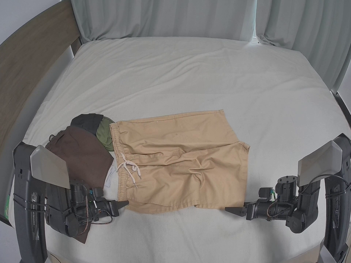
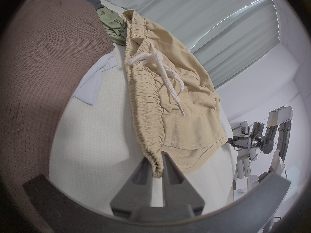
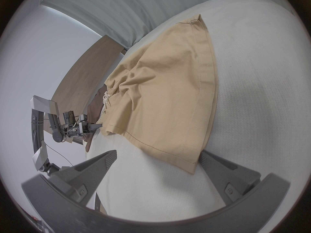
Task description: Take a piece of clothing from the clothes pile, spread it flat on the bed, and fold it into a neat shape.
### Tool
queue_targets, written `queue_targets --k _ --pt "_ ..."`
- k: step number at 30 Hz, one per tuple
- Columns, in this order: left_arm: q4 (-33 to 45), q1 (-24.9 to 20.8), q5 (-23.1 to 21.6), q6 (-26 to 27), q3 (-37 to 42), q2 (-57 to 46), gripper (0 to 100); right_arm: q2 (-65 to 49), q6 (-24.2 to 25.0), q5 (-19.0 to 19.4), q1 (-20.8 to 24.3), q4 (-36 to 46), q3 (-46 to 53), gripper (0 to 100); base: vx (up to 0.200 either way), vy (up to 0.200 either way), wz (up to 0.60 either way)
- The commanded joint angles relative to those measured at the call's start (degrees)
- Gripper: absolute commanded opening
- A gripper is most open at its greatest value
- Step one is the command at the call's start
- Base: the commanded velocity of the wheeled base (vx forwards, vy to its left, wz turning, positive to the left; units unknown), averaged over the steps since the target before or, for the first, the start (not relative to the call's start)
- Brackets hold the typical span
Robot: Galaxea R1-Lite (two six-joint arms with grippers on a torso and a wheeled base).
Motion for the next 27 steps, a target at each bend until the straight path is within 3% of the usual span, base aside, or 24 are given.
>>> queue_targets --k 1,8,9,27 --pt "-0.05 -0.1 -0.01 -0.01 -0.01 -0.1 0 0.09 -0.05 0.0 -0.12 -0.04 -0.5 100 0.0 0.0 0.0" --pt "-0.05 -0.1 -0.01 -0.01 -0.01 -0.1 0 0.09 -0.05 -0.52 -0.03 -0.04 -0.23 100 0.0 0.0 0.0" --pt "-0.05 -0.1 -0.01 -0.01 -0.01 -0.1 0 0.18 -0.05 -0.7 -0.03 -0.04 -0.14 0 0.0 0.0 0.0" --pt "-0.05 -0.01 -0.01 0.08 0.34 -0.19 0 -0.44 -0.67 -1.14 -0.03 -0.04 1.0 0 0.0 0.0 0.0"
